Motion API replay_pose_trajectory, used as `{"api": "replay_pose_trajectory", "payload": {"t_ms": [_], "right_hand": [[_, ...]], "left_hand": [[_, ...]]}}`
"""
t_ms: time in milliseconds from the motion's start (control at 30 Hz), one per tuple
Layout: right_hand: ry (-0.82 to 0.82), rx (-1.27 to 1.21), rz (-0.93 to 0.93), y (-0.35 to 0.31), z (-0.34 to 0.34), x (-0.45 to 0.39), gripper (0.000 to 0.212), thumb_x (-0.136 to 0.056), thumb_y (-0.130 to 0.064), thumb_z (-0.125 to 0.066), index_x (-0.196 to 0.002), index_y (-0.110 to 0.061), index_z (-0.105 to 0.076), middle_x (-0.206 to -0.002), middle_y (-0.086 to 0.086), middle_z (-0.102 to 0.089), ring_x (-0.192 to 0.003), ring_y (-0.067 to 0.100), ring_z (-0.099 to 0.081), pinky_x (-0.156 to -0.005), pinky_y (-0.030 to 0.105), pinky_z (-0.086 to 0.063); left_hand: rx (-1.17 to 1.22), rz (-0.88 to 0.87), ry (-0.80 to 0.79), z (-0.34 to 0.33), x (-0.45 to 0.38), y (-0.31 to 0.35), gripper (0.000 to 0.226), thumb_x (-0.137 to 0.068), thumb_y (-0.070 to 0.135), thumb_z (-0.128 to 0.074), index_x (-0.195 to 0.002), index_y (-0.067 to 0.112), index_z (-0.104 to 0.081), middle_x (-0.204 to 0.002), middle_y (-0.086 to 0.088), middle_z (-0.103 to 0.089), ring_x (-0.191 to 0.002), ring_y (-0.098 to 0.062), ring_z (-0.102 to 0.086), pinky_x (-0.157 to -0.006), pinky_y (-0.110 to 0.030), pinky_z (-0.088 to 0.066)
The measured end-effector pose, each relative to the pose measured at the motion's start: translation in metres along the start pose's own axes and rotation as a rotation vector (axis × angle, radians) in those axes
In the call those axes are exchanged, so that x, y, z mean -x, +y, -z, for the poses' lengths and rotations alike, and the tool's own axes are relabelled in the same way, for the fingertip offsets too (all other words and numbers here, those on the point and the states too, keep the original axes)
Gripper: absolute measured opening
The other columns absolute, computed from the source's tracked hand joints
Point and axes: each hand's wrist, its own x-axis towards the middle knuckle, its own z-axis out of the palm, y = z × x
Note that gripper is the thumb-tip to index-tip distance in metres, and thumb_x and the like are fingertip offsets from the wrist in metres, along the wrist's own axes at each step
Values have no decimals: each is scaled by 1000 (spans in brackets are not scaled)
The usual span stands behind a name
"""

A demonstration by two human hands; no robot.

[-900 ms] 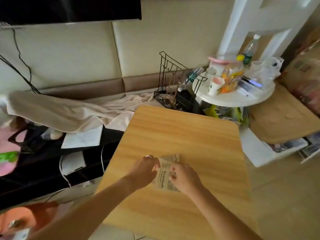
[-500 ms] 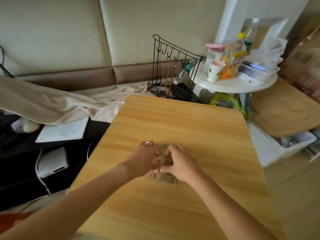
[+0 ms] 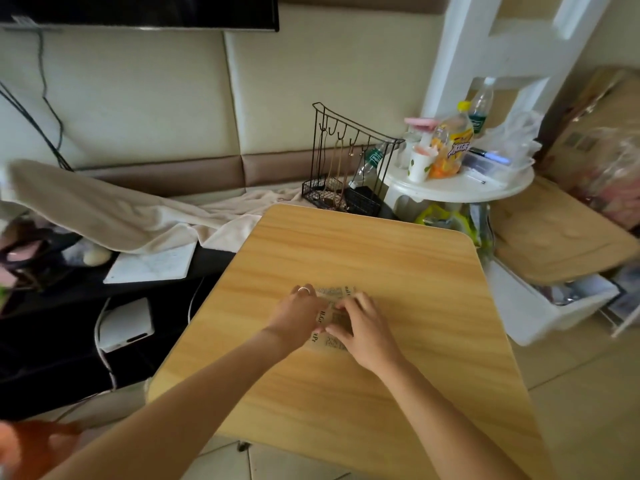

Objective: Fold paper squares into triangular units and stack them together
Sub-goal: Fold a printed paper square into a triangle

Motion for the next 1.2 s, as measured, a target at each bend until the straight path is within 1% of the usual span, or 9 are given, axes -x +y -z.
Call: {"api": "replay_pose_trajectory", "payload": {"t_ms": [100, 300, 600, 767, 900, 1000, 1067, 1133, 1200], "right_hand": [[86, 8, -1, -2, -7, 9, 48, -98, -48, -63, -134, -17, -61, -134, 3, -52, -125, 27, -47, -105, 39, -41], [154, 45, -1, -5, -9, 15, 54, -100, -51, -57, -143, -18, -58, -139, -2, -55, -126, 24, -47, -107, 38, -43], [271, -17, 49, -2, -13, 17, 36, -94, -31, -74, -122, -9, -68, -114, 3, -69, -107, 26, -59, -90, 39, -51], [276, -123, 53, 0, -12, 18, 40, -93, -21, -75, -130, -11, -63, -125, 4, -61, -119, 26, -57, -99, 40, -50], [288, -176, 38, 0, -12, 20, 47, -94, -22, -75, -137, -10, -59, -147, 7, -45, -138, 24, -47, -114, 37, -44], [293, -186, 22, 0, -11, 20, 54, -94, -24, -75, -141, -11, -53, -160, 8, -32, -148, 25, -37, -116, 31, -37], [295, -228, 8, 1, -12, 20, 59, -93, -25, -76, -144, -13, -51, -166, 7, -22, -151, 25, -32, -114, 32, -39], [308, -272, 0, 3, -12, 20, 62, -91, -24, -78, -145, -13, -49, -168, 7, -17, -150, 26, -34, -112, 37, -47], [320, -304, -18, 6, -13, 18, 64, -90, -20, -79, -146, -11, -48, -165, 7, -23, -144, 24, -41, -111, 39, -48]], "left_hand": [[7, 15, 27, -1, 5, 3, 36, -94, 10, -68, -129, 18, -67, -132, -8, -53, -131, -25, -44, -100, -41, -51], [15, 37, 59, -6, 1, 1, 47, -94, 18, -71, -139, 19, -58, -138, -4, -53, -136, -23, -41, -105, -38, -47], [123, 61, 86, -15, -4, -5, 58, -92, 24, -73, -146, 21, -51, -137, -3, -50, -136, -23, -38, -106, -43, -47], [180, 110, 96, -17, -7, -5, 69, -90, 30, -75, -151, 22, -44, -138, -5, -46, -135, -26, -38, -108, -45, -45], [256, 144, 92, -14, -8, -1, 66, -83, 28, -83, -140, 17, -50, -128, -8, -48, -125, -28, -42, -104, -47, -46], [280, 170, 103, -13, -8, 0, 59, -79, 27, -86, -126, 14, -53, -122, -5, -47, -119, -26, -43, -100, -44, -47], [310, 180, 101, -14, -8, -2, 46, -79, 26, -86, -114, 18, -57, -119, -1, -45, -116, -21, -42, -99, -39, -47], [353, 194, 129, -15, -10, -2, 24, -83, 20, -79, -97, 24, -60, -118, -2, -48, -114, -21, -48, -96, -37, -50], [384, 226, 188, -16, -14, 0, 8, -88, 16, -68, -89, 23, -65, -114, -7, -56, -106, -26, -60, -90, -40, -54]]}}
